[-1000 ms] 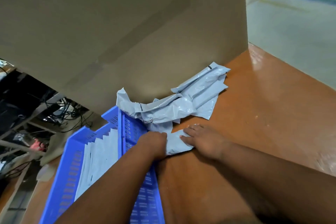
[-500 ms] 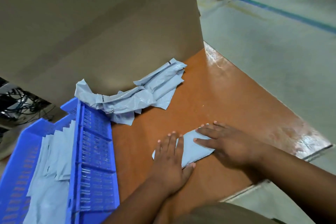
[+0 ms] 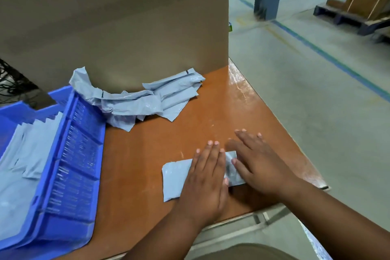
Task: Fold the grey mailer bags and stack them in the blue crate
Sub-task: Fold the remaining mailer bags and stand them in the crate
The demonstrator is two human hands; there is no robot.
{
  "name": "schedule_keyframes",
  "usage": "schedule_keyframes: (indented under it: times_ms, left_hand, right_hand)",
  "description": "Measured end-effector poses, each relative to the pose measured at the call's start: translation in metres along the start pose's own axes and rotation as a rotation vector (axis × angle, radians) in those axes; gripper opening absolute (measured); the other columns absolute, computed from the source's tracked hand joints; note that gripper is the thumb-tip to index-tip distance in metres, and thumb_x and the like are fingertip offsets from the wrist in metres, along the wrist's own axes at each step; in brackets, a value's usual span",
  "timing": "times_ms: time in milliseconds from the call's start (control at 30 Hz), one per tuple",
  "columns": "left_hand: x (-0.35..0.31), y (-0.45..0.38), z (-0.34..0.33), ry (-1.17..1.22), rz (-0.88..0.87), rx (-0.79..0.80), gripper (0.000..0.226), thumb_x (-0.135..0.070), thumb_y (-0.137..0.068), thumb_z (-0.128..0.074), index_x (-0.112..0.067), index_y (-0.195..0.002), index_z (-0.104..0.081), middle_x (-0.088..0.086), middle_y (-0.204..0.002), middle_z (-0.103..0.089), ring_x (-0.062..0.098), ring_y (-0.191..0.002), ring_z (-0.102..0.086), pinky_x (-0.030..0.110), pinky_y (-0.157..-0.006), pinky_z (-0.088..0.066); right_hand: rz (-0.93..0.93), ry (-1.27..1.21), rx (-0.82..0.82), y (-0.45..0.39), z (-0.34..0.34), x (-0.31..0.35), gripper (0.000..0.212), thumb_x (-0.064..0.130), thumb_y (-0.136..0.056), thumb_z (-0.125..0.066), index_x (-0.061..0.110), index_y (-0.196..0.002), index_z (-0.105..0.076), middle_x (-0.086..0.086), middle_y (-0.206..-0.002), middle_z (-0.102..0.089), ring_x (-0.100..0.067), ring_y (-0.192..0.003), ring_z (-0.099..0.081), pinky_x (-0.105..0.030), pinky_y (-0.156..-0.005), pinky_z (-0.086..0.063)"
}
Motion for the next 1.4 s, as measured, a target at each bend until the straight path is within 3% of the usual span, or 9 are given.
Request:
schedule_keyframes:
  times_ms: [133, 200, 267, 433, 933, 1267, 1400]
  left_hand:
    - [0.038, -0.027, -0.022, -0.086, 0.299, 0.103, 0.066, -0.038, -0.107, -0.022, -0.005, -0.163, -0.035, 0.013, -0.176, -0.016, 0.026, -0.165, -0.006, 0.047, -0.133, -0.010]
    - [0.048, -0.025, -0.036, -0.111, 0.344, 0.187, 0.067, -0.040, -0.108, -0.017, -0.006, -0.163, -0.035, 0.014, -0.176, -0.019, 0.027, -0.164, -0.009, 0.045, -0.133, -0.007]
    - [0.046, -0.020, -0.045, -0.121, 0.374, 0.214, 0.067, -0.041, -0.110, -0.014, -0.006, -0.162, -0.039, 0.016, -0.173, -0.028, 0.029, -0.163, -0.018, 0.046, -0.133, -0.009]
    - [0.036, -0.018, -0.044, -0.213, 0.361, 0.134, 0.061, -0.038, -0.110, -0.026, -0.004, -0.155, -0.050, 0.019, -0.163, -0.044, 0.032, -0.156, -0.035, 0.051, -0.129, -0.023]
    - [0.052, -0.022, -0.059, -0.144, 0.334, 0.184, 0.068, -0.041, -0.108, -0.016, -0.008, -0.164, -0.036, 0.013, -0.173, -0.029, 0.025, -0.162, -0.022, 0.047, -0.132, -0.015]
    - [0.054, -0.018, -0.042, -0.031, 0.342, 0.284, 0.070, -0.045, -0.107, -0.008, -0.015, -0.170, -0.010, 0.006, -0.179, -0.001, 0.019, -0.165, 0.006, 0.041, -0.133, 0.002]
    - [0.062, -0.011, -0.022, 0.010, 0.378, 0.182, 0.080, -0.045, -0.098, -0.008, -0.010, -0.168, -0.024, 0.009, -0.178, -0.010, 0.021, -0.165, -0.003, 0.044, -0.134, -0.005]
  right_hand:
    - [-0.073, 0.128, 0.072, -0.033, -0.016, 0.032, 0.053, 0.044, -0.108, -0.028, 0.020, -0.154, -0.040, -0.013, -0.174, -0.021, -0.033, -0.163, -0.011, -0.056, -0.131, -0.007]
    - [-0.055, 0.127, 0.092, -0.043, -0.033, 0.046, 0.064, 0.043, -0.104, -0.015, 0.017, -0.157, -0.039, -0.013, -0.175, -0.019, -0.032, -0.163, -0.008, -0.057, -0.130, -0.002]
    - [-0.047, 0.123, 0.125, -0.047, -0.050, 0.049, 0.064, 0.044, -0.106, -0.014, 0.019, -0.161, -0.036, -0.010, -0.176, -0.015, -0.030, -0.164, -0.002, -0.057, -0.130, 0.001]
    - [-0.068, 0.135, 0.135, -0.038, -0.068, 0.031, 0.067, 0.051, -0.108, -0.011, 0.026, -0.168, -0.022, -0.007, -0.178, -0.008, -0.028, -0.165, 0.002, -0.058, -0.131, 0.001]
    - [-0.119, 0.141, 0.149, -0.045, -0.076, 0.032, 0.066, 0.053, -0.107, -0.009, 0.032, -0.170, -0.011, -0.007, -0.179, 0.007, -0.030, -0.164, 0.013, -0.065, -0.127, 0.003]
    - [-0.119, 0.235, 0.251, -0.044, -0.059, 0.043, 0.068, 0.053, -0.106, 0.001, 0.029, -0.170, 0.002, -0.008, -0.177, 0.018, -0.031, -0.162, 0.021, -0.068, -0.125, 0.011]
    - [-0.094, 0.236, 0.107, -0.048, -0.046, 0.057, 0.070, 0.050, -0.107, -0.009, 0.020, -0.170, -0.009, -0.014, -0.177, 0.010, -0.033, -0.163, 0.016, -0.066, -0.126, 0.009]
Point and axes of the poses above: each hand's wrist, its own y-axis away from the middle knuckle, its own z-axis out of the back of the hand, x = y × z, the point moved 3 cm from there along -y, towards the middle knuckle
